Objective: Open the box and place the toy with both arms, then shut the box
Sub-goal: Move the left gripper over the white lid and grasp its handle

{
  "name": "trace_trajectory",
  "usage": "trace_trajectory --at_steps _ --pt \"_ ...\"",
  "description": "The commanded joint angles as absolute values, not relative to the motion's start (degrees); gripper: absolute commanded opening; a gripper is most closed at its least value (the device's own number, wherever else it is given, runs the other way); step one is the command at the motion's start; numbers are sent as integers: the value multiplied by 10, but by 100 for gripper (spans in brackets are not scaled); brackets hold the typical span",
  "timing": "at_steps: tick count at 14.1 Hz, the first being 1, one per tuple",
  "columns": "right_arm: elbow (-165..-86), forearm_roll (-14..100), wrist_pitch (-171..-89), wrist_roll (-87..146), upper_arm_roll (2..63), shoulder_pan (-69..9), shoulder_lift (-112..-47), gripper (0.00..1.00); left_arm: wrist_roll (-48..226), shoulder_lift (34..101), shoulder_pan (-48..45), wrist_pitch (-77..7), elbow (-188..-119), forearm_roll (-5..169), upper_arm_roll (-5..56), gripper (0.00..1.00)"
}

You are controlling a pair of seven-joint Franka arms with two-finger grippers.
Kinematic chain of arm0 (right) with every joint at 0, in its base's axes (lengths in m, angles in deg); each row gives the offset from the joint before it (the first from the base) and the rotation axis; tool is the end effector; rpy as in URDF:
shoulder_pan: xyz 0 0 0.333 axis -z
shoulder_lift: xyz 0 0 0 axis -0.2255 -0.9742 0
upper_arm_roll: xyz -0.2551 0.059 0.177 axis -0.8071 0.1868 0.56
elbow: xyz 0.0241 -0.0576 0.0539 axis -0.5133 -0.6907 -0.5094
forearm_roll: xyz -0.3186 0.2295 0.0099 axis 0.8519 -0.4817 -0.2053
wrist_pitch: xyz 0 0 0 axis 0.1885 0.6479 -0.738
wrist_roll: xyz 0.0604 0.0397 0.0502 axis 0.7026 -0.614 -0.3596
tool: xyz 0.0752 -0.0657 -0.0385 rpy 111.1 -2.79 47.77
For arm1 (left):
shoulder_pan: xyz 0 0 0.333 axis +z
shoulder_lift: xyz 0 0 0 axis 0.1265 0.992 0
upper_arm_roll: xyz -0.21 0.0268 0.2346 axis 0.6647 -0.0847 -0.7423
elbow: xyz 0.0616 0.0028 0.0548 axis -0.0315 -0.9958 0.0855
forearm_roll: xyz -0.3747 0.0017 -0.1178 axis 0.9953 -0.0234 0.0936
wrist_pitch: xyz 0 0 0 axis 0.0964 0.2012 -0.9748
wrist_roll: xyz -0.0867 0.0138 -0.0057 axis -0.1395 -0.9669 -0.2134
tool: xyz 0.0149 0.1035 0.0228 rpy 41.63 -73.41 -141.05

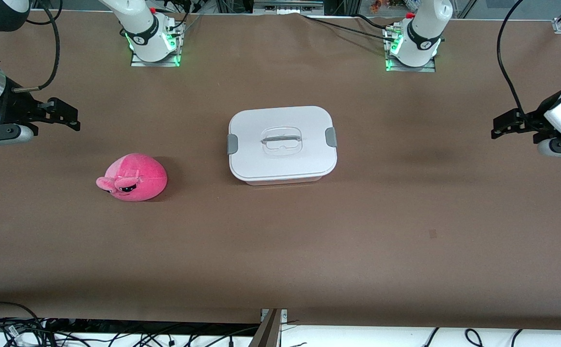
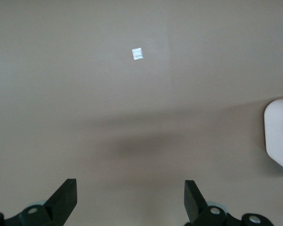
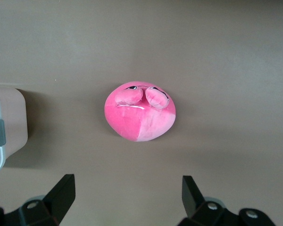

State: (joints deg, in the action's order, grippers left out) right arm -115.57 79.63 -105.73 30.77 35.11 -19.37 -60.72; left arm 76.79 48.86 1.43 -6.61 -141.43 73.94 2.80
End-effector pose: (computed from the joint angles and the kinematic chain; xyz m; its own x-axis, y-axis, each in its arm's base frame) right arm 0.5793 0.0380 0.5892 0.9908 0.1298 -0.0396 0.1295 -0.9915 -0.0105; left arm 0.5850 -0.0170 0.5727 0.9871 -0.1241 -0.1015 -0.1236 -0.9923 0.0115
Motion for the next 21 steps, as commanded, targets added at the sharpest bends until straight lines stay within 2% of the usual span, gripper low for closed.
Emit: trace_trajectory --at_steps 1,8,12,18,21 --pt "-1148 804 -1055 307 350 -195 -608 100 773 516 -34 -55 -1396 734 44 100" --pt "-1148 805 -1062 306 350 -195 -608 100 774 606 -235 -63 -1344 800 60 100" --pt "-1148 805 -1078 304 350 -195 -610 100 765 675 -334 -155 -1331 818 59 100" --pt "-1148 811 -1084 304 350 -195 -610 100 493 739 -379 -311 -1340 788 59 100" --pt "-1148 811 -1084 304 350 -194 -611 100 492 760 -405 -342 -1348 750 59 100"
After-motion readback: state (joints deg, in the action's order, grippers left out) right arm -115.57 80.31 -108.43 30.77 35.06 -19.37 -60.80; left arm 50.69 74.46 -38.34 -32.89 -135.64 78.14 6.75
